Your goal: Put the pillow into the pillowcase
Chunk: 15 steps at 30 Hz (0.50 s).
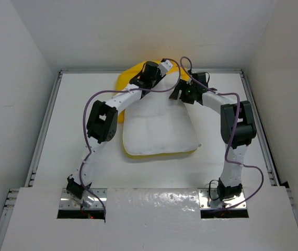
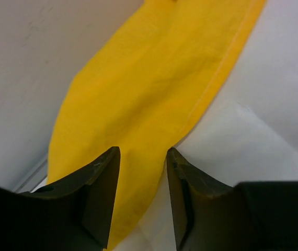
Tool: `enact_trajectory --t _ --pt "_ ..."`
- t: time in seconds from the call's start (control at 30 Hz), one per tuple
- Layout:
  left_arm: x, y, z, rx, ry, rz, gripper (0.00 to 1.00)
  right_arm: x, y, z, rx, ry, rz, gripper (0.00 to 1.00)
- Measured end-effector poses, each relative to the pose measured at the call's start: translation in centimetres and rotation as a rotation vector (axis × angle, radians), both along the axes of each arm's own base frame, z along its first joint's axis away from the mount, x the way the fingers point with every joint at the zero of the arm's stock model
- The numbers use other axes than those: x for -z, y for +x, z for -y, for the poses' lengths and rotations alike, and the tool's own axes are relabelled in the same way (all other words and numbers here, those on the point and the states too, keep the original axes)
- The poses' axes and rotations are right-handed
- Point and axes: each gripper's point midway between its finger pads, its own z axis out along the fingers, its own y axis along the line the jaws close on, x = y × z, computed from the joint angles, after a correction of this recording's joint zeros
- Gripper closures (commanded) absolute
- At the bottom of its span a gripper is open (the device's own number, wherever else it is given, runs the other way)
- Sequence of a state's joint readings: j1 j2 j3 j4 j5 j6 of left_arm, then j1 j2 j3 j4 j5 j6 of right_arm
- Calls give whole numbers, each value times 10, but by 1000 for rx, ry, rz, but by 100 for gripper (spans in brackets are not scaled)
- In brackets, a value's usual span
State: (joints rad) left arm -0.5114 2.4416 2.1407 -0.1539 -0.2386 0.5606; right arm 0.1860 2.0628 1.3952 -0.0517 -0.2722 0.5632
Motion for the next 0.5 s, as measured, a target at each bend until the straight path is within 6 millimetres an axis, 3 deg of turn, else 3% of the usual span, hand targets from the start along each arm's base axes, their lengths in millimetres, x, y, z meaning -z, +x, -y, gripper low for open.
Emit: enact_trajectory --t 0.1,0.2,0.3,0.37,0.43,0.5 --pt "-6 5 -10 -53 22 39 68 3 -4 -4 -9 5 -7 65" --pt "-9 8 -22 -105 63 71 77 7 -8 -8 -18 8 -14 66" --pt "-10 10 -28 -122 96 83 100 7 -8 -9 -21 7 -13 68" --pt "-10 10 -27 -112 104 84 100 7 -8 -9 -24 4 -11 80" --pt "-7 9 -23 -85 96 72 100 7 -8 -10 -34 -1 -5 100" --pt "0 5 -13 -31 68 41 100 7 -9 -13 -50 -13 3 100"
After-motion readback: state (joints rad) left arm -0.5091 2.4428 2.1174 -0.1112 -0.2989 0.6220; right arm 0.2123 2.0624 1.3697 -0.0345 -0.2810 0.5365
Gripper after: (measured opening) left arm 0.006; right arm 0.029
